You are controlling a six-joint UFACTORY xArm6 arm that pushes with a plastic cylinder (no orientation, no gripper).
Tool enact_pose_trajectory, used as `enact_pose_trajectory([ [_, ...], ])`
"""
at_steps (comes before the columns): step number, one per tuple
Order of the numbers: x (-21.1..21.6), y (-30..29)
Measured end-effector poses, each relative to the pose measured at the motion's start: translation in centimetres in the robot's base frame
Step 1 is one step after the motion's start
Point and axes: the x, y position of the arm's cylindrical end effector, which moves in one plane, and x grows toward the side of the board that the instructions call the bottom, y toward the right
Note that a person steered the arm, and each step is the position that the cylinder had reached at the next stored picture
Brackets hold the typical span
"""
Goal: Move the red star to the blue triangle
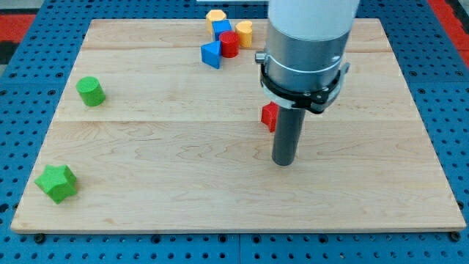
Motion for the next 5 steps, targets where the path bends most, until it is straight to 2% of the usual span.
enact_pose_trajectory([
  [5, -2.4, 1.8],
])
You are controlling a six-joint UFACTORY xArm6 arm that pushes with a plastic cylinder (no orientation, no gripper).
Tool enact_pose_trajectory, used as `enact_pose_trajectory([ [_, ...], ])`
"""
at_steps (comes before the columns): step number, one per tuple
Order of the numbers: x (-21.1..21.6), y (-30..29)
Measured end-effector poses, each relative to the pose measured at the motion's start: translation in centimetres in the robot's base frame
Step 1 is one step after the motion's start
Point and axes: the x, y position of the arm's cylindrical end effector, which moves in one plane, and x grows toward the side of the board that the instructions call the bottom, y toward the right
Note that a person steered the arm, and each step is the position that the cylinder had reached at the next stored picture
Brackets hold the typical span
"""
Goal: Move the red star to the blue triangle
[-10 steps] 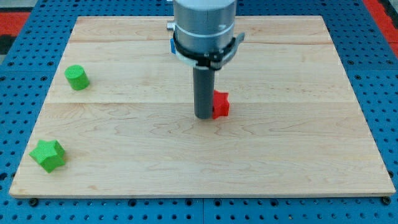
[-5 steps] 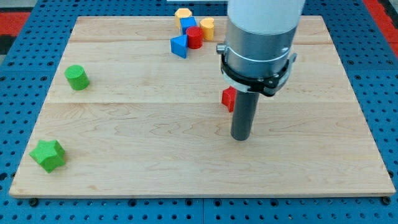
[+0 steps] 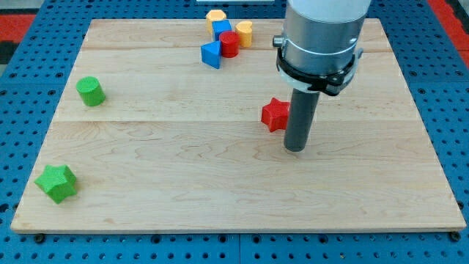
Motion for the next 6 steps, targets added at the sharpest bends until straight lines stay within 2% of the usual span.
enact_pose_trajectory([
  [2, -0.7, 1.9],
  [6, -12.4, -8.1],
])
